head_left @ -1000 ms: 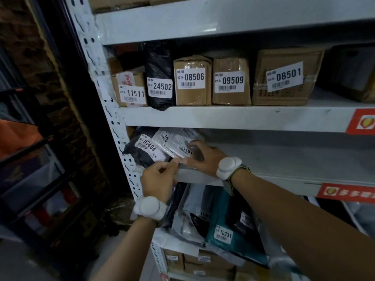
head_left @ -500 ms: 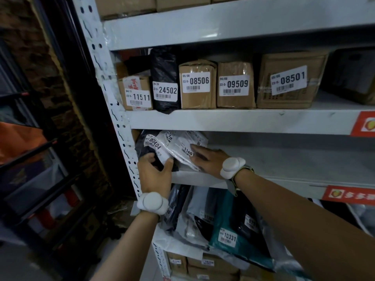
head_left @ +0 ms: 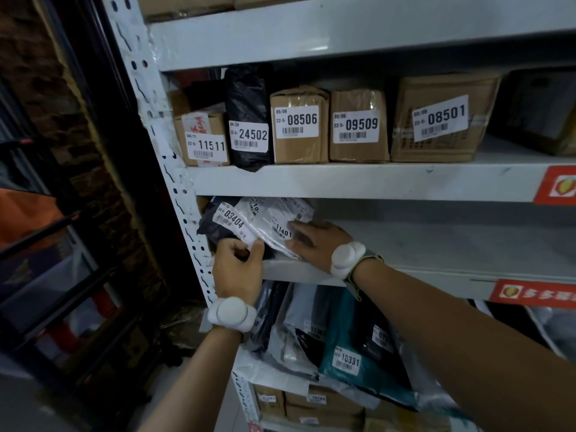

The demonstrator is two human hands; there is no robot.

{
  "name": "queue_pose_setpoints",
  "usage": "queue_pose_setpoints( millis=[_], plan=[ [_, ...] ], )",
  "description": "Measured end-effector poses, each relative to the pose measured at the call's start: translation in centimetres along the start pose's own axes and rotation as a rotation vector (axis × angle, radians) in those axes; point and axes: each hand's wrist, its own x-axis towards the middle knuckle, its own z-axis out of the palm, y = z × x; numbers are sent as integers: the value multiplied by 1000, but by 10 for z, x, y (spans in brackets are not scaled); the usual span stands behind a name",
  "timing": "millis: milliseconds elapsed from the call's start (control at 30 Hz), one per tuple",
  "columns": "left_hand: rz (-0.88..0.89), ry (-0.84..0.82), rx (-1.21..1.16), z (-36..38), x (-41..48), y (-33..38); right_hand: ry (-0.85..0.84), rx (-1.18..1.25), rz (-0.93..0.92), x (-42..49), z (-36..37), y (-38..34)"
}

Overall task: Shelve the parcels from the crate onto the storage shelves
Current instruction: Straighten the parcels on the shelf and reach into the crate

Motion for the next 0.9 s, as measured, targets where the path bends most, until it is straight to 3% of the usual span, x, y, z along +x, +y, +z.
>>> queue_pose_setpoints(
  millis=[100, 533, 700, 900],
  plan=[
    [-6, -26, -8, -2, -3, 0, 38, -67, 18, -1, 2, -3],
    [158, -140, 127, -18, -31, 8, 211, 123, 76, -45, -7, -15],
    [334, -286, 240, -8, -55, 13, 241, -32, 5, -80, -12, 4],
    [418, -672, 300, 29, -101, 22, 389, -334, -166, -153, -41, 56]
  ],
)
